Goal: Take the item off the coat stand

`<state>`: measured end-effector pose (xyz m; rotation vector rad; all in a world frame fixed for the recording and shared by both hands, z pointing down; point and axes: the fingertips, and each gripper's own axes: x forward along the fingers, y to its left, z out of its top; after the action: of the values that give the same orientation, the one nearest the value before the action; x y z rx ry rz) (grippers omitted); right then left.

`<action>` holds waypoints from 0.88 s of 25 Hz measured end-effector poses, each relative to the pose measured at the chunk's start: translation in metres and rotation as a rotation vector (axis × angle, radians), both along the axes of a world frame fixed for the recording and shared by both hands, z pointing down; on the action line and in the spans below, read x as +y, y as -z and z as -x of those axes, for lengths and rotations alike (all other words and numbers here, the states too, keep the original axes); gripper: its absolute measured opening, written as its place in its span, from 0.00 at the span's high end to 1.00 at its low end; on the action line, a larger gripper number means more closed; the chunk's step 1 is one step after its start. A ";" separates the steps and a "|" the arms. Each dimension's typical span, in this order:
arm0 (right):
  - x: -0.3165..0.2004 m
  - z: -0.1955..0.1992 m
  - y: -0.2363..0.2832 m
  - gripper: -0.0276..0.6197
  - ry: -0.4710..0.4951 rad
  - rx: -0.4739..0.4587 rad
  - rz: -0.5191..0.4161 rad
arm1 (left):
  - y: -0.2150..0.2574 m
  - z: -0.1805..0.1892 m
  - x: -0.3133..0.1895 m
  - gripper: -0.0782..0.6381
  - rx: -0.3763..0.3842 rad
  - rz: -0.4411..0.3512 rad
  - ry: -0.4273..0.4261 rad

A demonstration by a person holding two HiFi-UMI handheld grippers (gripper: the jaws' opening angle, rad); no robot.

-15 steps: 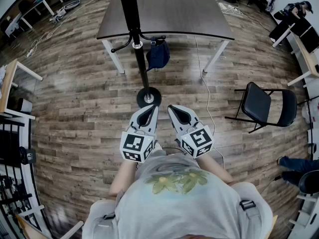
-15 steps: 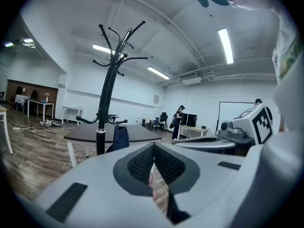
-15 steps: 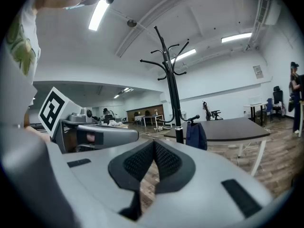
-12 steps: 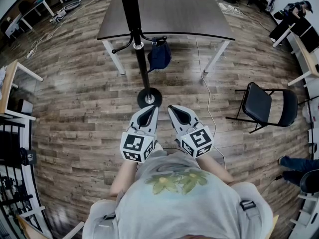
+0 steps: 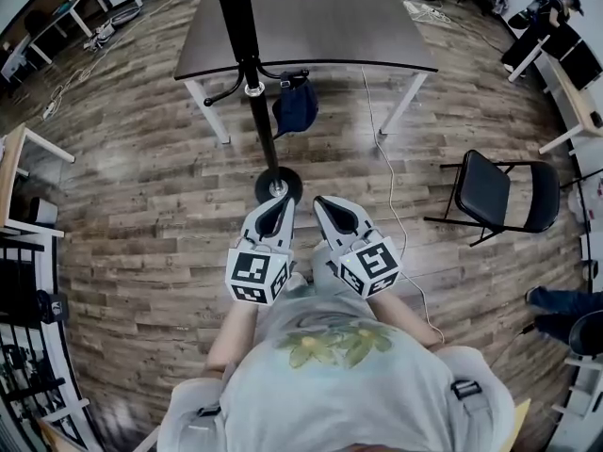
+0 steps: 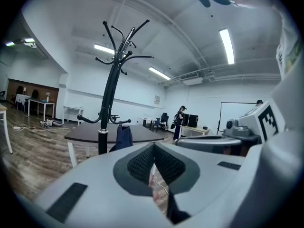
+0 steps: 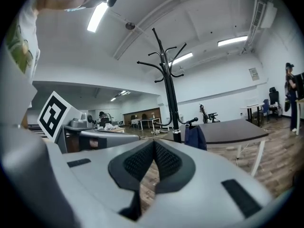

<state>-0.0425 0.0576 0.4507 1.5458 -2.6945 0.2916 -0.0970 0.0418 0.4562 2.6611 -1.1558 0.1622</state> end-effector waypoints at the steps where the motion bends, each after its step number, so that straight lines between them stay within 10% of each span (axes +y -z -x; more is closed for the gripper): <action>1: -0.004 -0.001 0.000 0.95 0.001 0.000 0.000 | -0.001 -0.001 -0.003 0.87 0.000 0.003 0.002; 14: -0.069 -0.015 0.007 0.94 0.053 0.017 -0.012 | 0.007 -0.019 -0.060 0.87 -0.014 -0.003 0.016; 22: -0.105 -0.025 0.005 0.73 0.084 0.033 0.016 | 0.004 -0.031 -0.089 0.87 -0.022 0.006 0.015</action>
<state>-0.0176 -0.0473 0.4461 1.4159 -2.7158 0.2818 -0.0661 -0.0471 0.4524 2.6511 -1.1791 0.1921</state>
